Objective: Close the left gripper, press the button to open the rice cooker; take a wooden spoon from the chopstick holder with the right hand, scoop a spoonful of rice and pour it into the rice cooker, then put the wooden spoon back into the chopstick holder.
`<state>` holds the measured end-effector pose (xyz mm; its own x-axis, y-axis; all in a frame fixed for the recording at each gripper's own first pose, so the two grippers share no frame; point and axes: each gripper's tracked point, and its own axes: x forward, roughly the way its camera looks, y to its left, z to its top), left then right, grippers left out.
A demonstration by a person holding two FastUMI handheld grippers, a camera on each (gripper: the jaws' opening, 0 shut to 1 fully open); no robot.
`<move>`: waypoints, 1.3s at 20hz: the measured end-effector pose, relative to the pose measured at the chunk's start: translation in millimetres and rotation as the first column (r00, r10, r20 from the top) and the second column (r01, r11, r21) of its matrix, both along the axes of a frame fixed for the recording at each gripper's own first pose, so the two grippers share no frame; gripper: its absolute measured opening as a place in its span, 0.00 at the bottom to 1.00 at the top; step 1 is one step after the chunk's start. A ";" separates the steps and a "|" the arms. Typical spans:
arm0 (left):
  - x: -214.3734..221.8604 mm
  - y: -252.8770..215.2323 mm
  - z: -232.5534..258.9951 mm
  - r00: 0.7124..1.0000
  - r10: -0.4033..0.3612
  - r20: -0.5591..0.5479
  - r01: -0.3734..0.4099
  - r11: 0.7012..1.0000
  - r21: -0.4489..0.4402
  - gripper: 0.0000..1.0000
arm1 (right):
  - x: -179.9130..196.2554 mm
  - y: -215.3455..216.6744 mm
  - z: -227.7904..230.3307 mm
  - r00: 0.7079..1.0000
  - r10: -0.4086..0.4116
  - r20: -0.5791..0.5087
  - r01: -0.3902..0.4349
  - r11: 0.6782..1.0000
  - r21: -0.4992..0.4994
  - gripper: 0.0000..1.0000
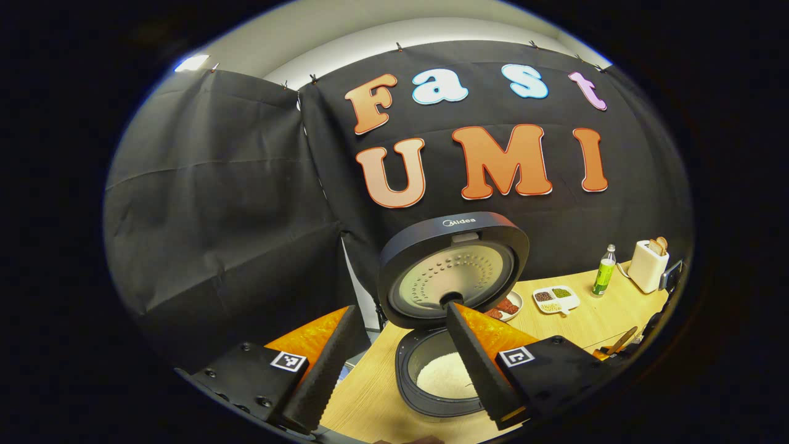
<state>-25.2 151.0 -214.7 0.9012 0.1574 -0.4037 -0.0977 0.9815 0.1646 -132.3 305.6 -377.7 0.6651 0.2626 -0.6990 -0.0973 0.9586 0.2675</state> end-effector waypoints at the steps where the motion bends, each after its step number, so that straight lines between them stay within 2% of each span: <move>1: -1.8 3.4 -0.7 1.000 0.003 -0.003 -0.003 1.000 0.002 0.89 | -0.9 6.7 1.0 1.000 0.009 -0.019 -0.009 1.000 0.028 0.12; 3: -3.9 9.2 -2.5 1.000 0.009 -0.011 -0.009 1.000 0.002 0.89 | -0.4 9.5 -0.9 0.998 -0.001 -0.062 0.006 0.997 0.080 0.12; 5: -5.0 15.2 -3.6 1.000 0.015 -0.017 -0.015 1.000 0.002 0.89 | 3.3 4.0 -6.5 0.992 -0.041 -0.116 0.057 0.989 0.134 0.12; 9: -4.1 19.3 -2.5 1.000 0.013 -0.020 -0.013 1.000 0.003 0.89 | 4.9 -1.2 -17.9 0.964 -0.106 -0.245 0.172 0.948 0.267 0.12; 14: -1.3 14.3 -1.3 1.000 0.000 -0.020 0.000 1.000 0.017 0.89 | 4.8 -0.5 -23.1 0.929 -0.103 -0.356 0.258 0.870 0.421 0.12; 19: 5.7 1.6 1.9 1.000 -0.004 -0.018 0.005 1.000 0.012 0.89 | 9.0 -1.5 -20.1 0.904 -0.093 -0.417 0.321 0.793 0.518 0.12; 20: 7.4 -1.9 2.6 1.000 -0.008 -0.017 0.008 1.000 0.013 0.98 | 7.3 -2.3 -21.9 0.899 -0.085 -0.431 0.329 0.779 0.534 0.12; 21: 8.3 -5.1 3.6 1.000 -0.010 -0.015 0.011 1.000 0.015 1.00 | 7.3 -4.3 -22.0 0.890 -0.086 -0.447 0.347 0.764 0.544 0.12; 26: 14.1 -23.3 5.8 1.000 -0.022 -0.011 0.022 1.000 0.003 0.98 | 16.0 -26.0 -13.4 0.871 -0.093 -0.483 0.417 0.660 0.625 0.12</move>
